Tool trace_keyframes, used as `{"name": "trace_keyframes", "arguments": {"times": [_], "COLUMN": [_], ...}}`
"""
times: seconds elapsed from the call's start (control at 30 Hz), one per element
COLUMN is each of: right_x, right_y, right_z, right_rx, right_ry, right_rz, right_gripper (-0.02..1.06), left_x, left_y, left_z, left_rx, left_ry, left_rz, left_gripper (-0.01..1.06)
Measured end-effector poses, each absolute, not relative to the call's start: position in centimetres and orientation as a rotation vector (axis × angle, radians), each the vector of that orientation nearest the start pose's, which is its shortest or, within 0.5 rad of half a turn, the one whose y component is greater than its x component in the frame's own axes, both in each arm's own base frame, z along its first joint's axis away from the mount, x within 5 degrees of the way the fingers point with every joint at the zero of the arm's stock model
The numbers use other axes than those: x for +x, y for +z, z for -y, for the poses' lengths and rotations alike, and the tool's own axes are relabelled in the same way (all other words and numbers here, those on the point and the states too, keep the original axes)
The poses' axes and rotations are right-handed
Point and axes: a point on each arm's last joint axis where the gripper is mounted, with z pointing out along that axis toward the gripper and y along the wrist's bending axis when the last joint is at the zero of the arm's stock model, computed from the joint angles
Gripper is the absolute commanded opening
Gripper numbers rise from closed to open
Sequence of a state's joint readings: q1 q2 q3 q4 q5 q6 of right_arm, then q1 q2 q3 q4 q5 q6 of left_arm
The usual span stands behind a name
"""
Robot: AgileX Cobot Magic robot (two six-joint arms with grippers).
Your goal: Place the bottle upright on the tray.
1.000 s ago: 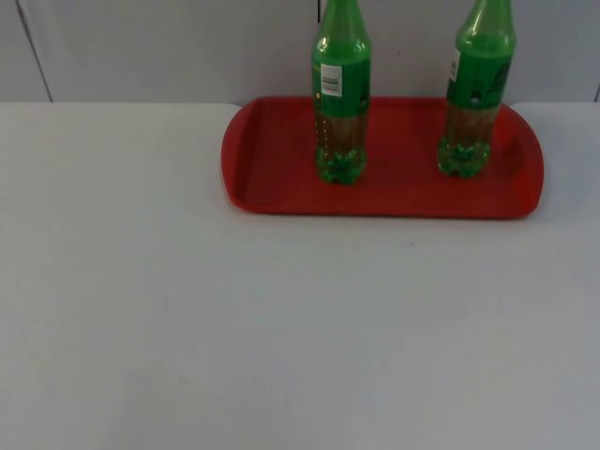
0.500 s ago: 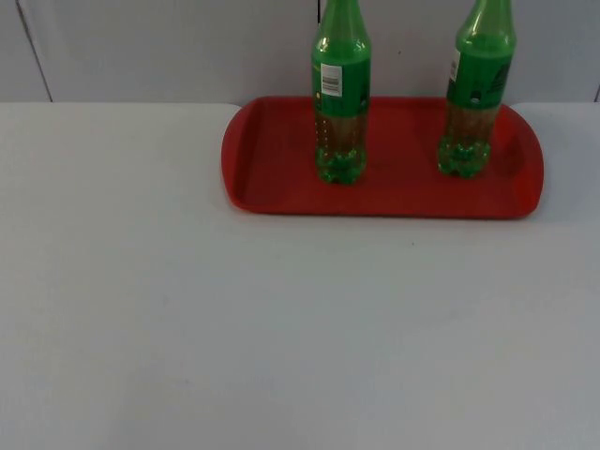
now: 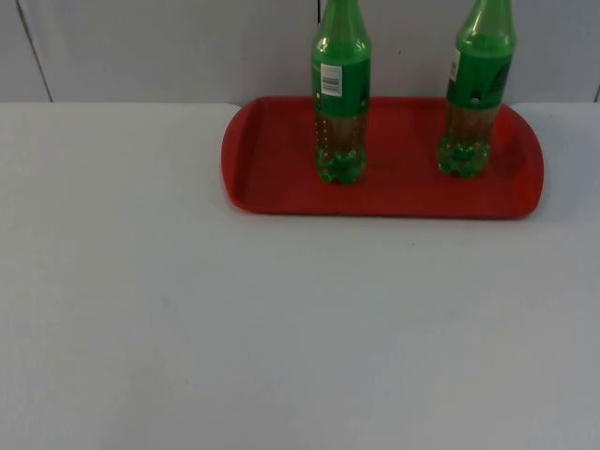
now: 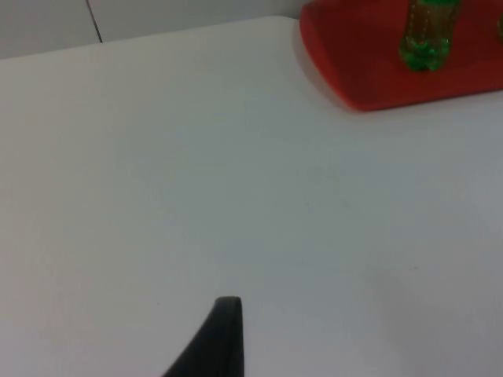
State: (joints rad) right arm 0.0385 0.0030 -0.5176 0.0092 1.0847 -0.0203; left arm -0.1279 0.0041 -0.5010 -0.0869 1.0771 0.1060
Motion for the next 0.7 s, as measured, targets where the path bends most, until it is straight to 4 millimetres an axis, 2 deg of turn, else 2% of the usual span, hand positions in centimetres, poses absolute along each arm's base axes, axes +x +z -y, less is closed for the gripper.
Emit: {"name": "trace_keyframes", "arguments": {"times": [0.33,0.7], "right_x": [-0.75,-0.75], "right_y": [28.02,28.02], "right_z": [-0.05,-0.05], "right_rx": [-0.061,-0.061], "right_ry": [0.022,0.022], "right_rz": [-2.053,-2.053], "right_gripper": [1.05,1.05], "left_x": [-0.6,-0.52], "left_y": [27.65,27.65], "left_z": [0.63,0.7], "left_rx": [0.238,0.108], "left_ry": [-0.113,-0.035], "left_rz": [-2.049,-2.058], "left_gripper": [1.05,1.05]}}
